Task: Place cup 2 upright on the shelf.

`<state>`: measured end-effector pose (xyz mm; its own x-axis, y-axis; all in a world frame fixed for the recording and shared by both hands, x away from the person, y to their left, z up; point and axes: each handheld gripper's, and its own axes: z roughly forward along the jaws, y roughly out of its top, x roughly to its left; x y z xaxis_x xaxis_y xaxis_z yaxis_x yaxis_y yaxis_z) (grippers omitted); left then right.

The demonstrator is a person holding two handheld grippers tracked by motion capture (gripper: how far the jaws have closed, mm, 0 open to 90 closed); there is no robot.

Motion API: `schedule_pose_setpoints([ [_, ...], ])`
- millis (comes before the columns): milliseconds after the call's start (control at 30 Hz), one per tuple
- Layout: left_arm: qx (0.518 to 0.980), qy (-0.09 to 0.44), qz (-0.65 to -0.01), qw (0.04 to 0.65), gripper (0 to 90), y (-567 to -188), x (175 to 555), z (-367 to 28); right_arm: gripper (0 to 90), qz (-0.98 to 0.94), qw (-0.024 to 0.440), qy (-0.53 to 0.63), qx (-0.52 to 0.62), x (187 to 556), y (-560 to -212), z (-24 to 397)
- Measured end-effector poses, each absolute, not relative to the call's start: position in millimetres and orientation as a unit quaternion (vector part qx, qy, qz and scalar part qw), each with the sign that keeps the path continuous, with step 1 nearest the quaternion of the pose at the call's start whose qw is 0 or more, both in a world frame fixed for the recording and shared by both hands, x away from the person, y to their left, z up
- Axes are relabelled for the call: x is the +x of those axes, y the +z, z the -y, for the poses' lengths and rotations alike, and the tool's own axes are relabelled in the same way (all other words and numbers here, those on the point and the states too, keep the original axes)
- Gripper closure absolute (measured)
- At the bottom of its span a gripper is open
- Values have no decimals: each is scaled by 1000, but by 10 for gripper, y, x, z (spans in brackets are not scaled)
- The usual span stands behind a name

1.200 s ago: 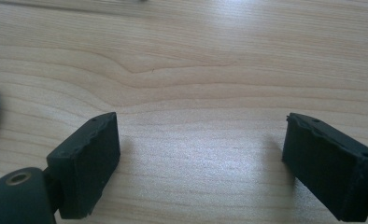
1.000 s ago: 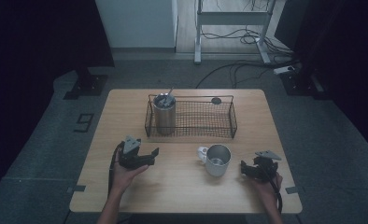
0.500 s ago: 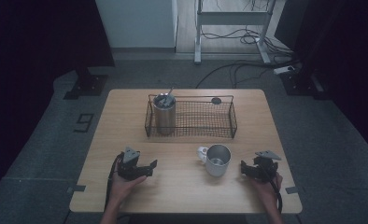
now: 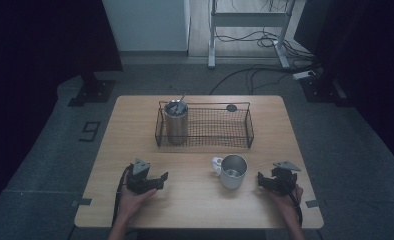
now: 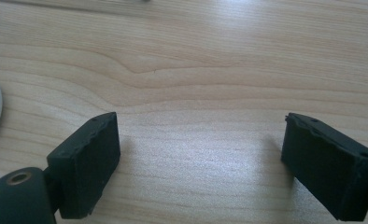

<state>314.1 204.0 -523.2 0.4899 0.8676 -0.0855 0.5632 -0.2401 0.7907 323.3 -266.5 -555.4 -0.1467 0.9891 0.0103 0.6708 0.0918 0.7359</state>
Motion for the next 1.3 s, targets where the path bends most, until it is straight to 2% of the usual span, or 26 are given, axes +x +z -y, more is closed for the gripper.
schedule_pose_setpoints([
  [400,763,191,-469,401,164,-5250,3118,-2093,137,-697,249,321,591,3210,-5518,2647],
  [767,762,184,-476,399,166,-5280,3115,-2112,142,-677,251,390,572,3070,-5266,2669],
  [1300,765,180,-477,394,168,-5309,3117,-2107,152,-680,245,433,538,2923,-5031,2539],
])
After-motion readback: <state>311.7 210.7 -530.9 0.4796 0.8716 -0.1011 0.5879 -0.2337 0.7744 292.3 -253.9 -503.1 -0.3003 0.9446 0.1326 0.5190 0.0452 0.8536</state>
